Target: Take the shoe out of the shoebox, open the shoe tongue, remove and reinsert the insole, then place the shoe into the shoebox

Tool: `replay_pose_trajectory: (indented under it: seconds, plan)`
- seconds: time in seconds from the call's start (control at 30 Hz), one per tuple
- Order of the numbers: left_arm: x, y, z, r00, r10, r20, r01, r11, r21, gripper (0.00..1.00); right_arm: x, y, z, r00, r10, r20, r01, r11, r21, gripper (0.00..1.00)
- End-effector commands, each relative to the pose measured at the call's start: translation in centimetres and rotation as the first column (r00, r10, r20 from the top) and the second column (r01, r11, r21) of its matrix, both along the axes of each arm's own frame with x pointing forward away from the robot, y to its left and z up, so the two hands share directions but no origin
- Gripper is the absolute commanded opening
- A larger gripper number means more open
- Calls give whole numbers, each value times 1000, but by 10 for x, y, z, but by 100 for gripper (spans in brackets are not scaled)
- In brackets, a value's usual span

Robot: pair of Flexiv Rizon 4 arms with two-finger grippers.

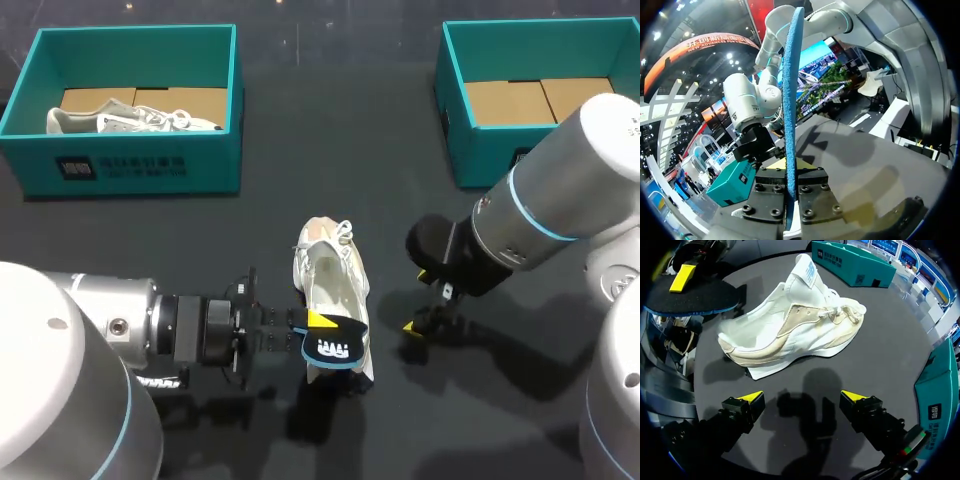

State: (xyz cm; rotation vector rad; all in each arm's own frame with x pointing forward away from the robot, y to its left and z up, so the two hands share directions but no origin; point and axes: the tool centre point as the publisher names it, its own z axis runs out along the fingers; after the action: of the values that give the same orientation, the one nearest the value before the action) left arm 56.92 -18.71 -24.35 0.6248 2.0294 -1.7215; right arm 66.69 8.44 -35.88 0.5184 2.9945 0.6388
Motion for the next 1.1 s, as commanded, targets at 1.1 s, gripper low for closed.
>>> replay_pose_trajectory:
  seconds: [1.1]
  plan:
    - [24, -10, -16, 999, -12, -38, 10, 998, -56, 0, -41, 44, 19, 993, 115, -12, -115, 993, 32, 100]
